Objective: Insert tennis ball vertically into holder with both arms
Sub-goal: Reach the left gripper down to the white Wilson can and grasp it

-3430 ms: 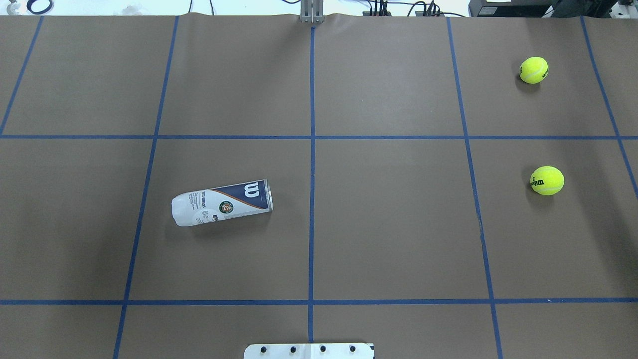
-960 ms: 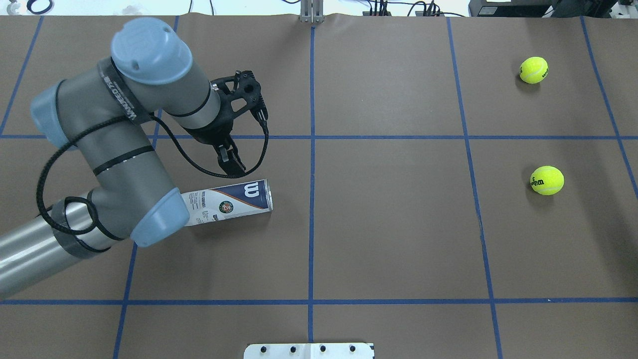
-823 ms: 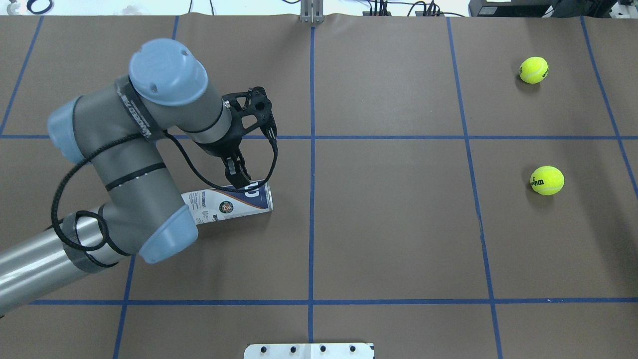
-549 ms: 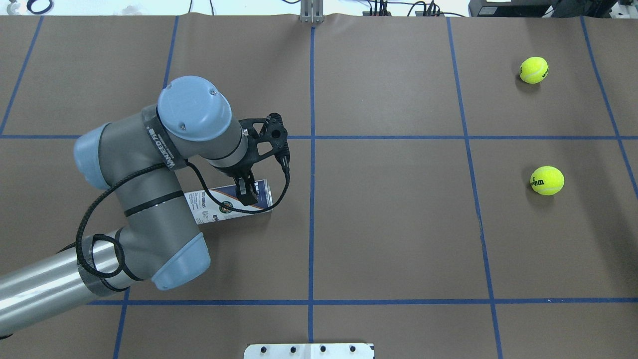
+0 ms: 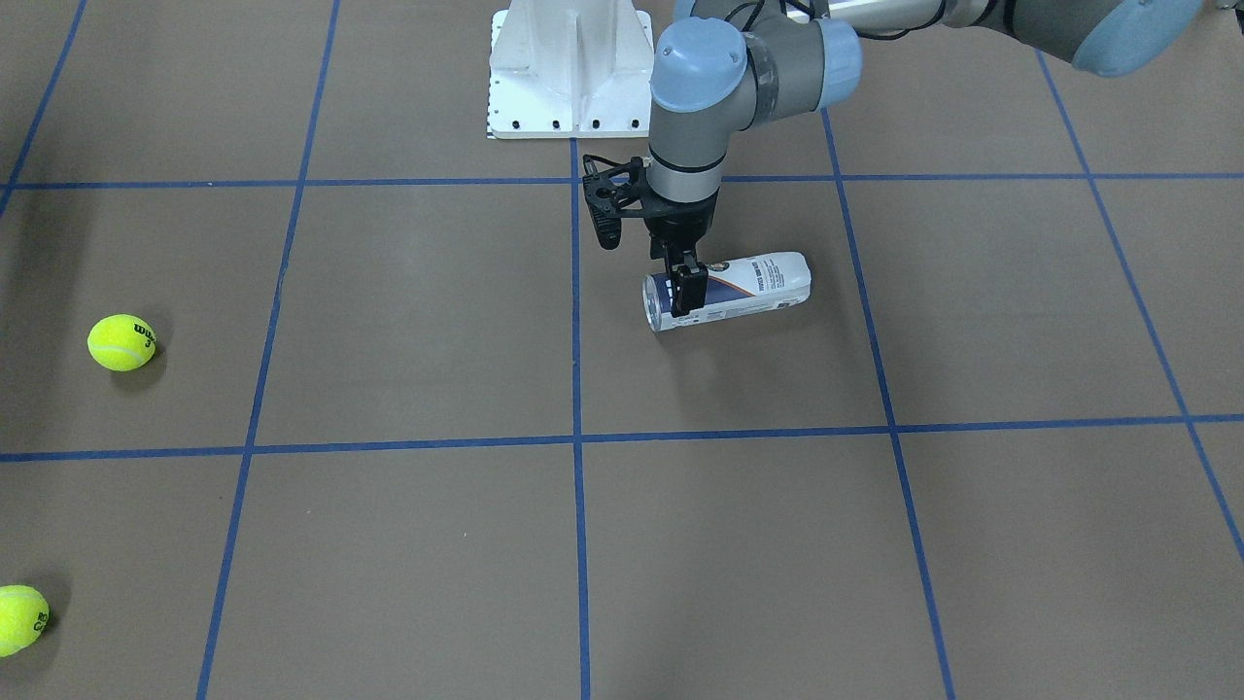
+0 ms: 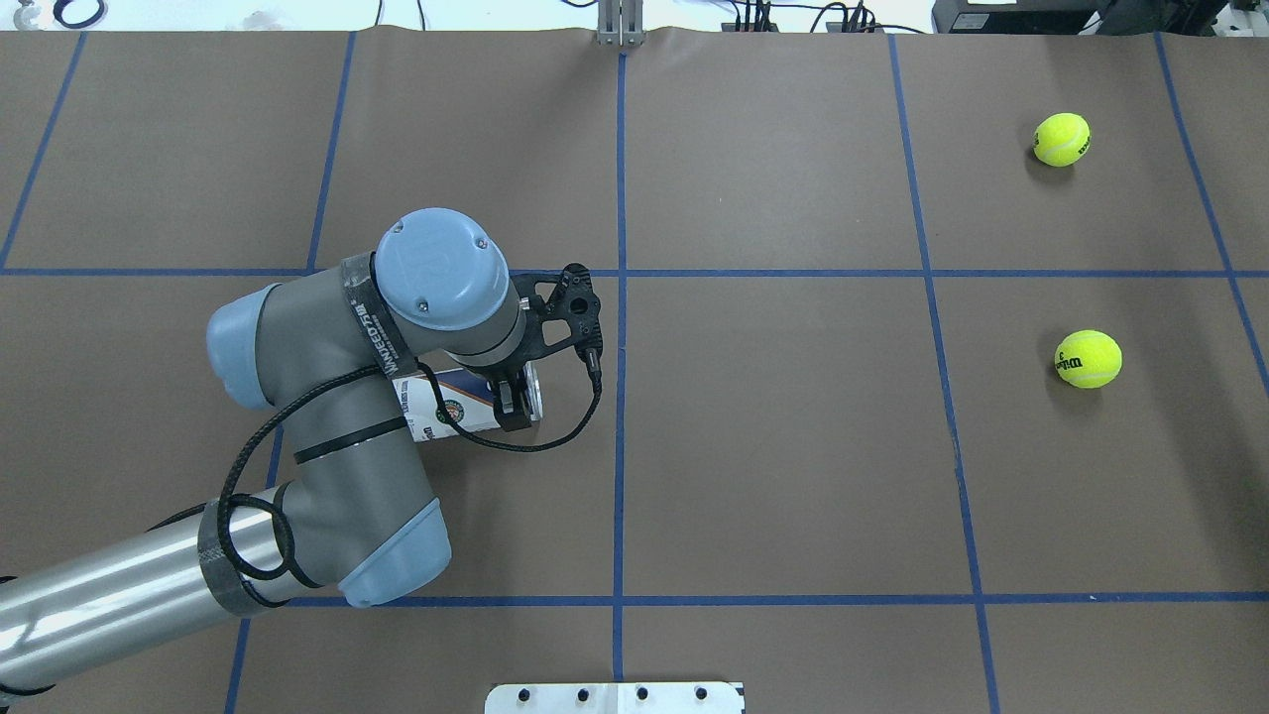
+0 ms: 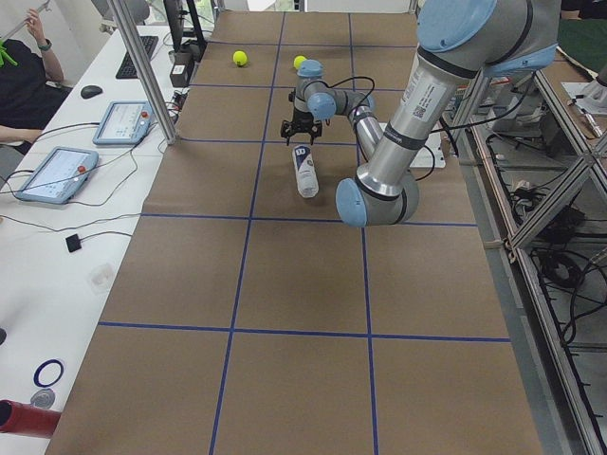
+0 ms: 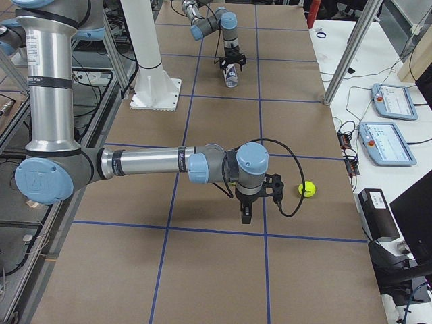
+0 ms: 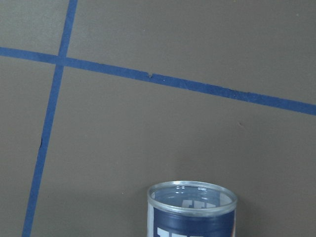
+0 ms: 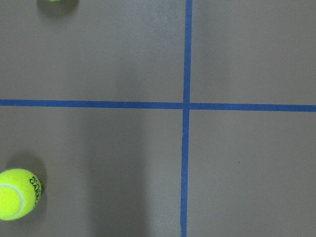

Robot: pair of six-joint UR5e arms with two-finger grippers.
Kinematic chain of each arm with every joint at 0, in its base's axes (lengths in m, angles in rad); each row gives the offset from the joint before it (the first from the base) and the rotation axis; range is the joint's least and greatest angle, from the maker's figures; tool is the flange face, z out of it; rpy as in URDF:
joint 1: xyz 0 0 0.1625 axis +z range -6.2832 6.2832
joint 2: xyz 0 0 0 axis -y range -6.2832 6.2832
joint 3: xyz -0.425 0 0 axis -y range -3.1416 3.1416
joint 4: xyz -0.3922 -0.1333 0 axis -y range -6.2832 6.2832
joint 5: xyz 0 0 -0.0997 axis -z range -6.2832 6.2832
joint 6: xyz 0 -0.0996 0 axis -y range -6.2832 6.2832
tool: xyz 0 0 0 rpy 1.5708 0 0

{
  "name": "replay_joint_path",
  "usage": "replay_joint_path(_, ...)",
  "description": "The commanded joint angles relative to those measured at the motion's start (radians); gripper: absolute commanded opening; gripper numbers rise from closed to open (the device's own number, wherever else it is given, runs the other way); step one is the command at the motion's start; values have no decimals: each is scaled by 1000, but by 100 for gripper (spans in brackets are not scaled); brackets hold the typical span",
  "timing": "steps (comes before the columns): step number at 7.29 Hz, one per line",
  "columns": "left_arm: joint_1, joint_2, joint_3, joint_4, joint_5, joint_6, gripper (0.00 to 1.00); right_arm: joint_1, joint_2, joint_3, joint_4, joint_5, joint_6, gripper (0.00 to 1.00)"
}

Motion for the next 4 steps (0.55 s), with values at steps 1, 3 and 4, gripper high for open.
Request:
replay_joint_path(1,11,-35,49,-3,19,0,99,0,0,-3,-1,0,1,99)
replay_joint_path(3,22,-38,55,-2,19,-2,99,0,0,-8,-1,0,1,99)
replay_joint_path(4,31,-38,64,-2,21,-3,99,0,0,-8,-1,0,1,99)
